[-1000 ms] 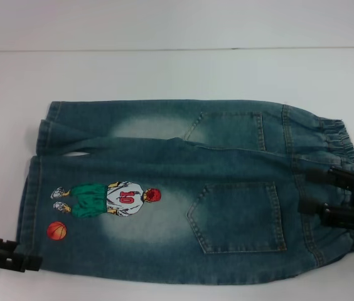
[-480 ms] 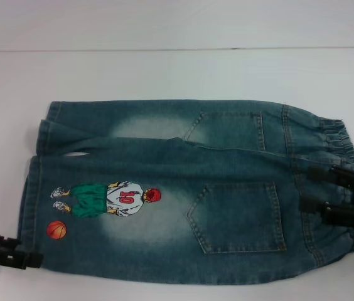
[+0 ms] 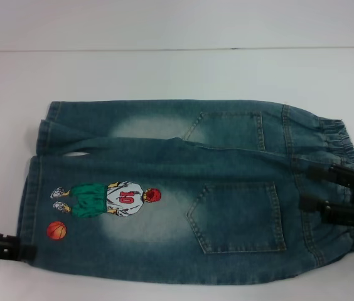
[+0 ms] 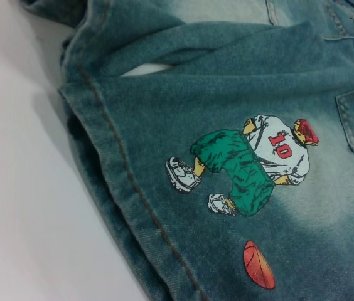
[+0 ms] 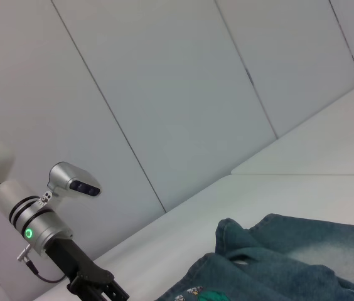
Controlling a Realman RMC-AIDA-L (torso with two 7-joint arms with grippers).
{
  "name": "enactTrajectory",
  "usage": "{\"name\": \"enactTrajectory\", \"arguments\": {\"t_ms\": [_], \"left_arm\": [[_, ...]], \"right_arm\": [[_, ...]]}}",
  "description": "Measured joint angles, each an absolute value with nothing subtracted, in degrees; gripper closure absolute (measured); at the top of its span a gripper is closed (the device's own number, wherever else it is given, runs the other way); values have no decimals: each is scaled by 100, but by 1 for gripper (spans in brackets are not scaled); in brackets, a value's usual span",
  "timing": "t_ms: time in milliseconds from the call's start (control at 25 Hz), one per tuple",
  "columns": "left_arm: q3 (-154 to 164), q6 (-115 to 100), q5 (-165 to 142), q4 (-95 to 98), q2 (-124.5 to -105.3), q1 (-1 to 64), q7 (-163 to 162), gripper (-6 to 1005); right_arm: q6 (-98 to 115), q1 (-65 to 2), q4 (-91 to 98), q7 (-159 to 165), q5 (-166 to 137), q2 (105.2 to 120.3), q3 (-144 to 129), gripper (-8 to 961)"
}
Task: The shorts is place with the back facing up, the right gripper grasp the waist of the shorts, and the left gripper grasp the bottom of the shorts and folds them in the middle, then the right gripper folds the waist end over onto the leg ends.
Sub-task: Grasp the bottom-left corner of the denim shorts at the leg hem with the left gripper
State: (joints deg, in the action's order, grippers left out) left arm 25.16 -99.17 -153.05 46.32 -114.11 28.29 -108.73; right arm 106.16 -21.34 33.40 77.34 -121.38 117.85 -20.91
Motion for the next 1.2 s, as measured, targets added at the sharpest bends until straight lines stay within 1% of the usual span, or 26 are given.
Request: {"name": "enactTrajectory", "arguments": {"t_ms": [160, 400, 1200], "left_arm": [[2511, -9912, -15292, 4632, -11396, 2820, -10906, 350], [2505, -9885, -15316, 4640, -11388, 2806, -10930, 374], [2505, -10019, -15467, 4879, -11323, 2700, -11082, 373]], "right_arm": [[10616, -2146, 3340, 7734, -12138, 11785, -2087, 82], [10617, -2158, 3340, 7740, -12138, 11785, -2082, 88], [10617, -2147, 3340, 7747, -12137, 11785, -2067, 86]]}}
